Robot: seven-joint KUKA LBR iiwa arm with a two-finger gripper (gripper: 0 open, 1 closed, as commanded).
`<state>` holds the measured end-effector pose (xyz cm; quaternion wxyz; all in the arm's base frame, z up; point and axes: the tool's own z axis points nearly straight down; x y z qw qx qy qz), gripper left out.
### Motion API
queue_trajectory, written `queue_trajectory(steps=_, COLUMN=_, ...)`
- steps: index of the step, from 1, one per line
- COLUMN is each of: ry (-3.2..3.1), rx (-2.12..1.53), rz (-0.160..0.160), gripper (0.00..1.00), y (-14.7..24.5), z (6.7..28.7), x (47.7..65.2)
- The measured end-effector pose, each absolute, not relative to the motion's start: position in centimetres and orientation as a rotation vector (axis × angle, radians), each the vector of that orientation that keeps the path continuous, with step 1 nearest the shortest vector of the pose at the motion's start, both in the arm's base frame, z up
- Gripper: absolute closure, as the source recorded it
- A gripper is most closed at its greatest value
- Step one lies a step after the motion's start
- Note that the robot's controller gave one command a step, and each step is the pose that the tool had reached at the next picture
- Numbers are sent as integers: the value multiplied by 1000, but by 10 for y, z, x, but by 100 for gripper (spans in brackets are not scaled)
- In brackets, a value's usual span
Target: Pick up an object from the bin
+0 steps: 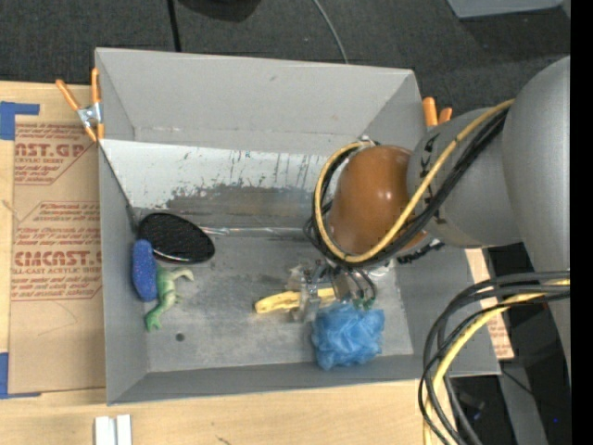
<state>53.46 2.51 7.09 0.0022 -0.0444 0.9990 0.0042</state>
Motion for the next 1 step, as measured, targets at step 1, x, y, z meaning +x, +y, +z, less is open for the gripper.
queue_trajectory(steps=1, ry=3132, rx=-166, rz=13, gripper=100, y=25, z=73, x=535)
